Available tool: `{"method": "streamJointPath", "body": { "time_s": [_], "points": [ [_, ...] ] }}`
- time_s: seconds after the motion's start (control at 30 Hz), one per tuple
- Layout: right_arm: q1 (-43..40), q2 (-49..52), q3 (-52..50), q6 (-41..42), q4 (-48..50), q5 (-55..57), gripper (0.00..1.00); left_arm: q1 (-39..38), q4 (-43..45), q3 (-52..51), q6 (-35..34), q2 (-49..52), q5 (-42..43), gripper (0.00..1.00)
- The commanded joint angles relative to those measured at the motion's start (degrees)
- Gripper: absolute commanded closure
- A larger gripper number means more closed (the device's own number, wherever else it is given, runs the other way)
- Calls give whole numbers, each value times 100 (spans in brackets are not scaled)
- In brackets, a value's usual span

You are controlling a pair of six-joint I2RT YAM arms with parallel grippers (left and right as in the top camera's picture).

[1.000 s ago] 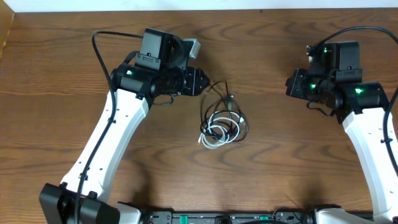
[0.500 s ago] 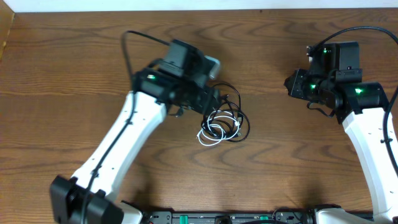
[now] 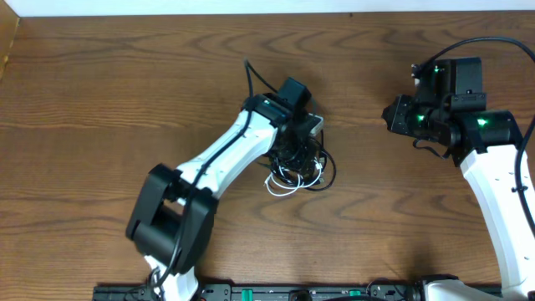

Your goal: Untangle cables

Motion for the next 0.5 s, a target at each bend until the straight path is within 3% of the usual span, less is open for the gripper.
{"method": "streamJointPath", "body": {
  "time_s": [0.0,0.27,0.47],
  "points": [
    [-17,0,15,-98,-28,39,80,-37,157,-46,-1010,273,55,54],
    [-17,0,15,-101,-26,44,78,-116,684,-46,-1596,636,33,55],
    [-17,0,15,-101,-28,81,77,-247,691,-50,-1639,734,31,57]
  ]
}}
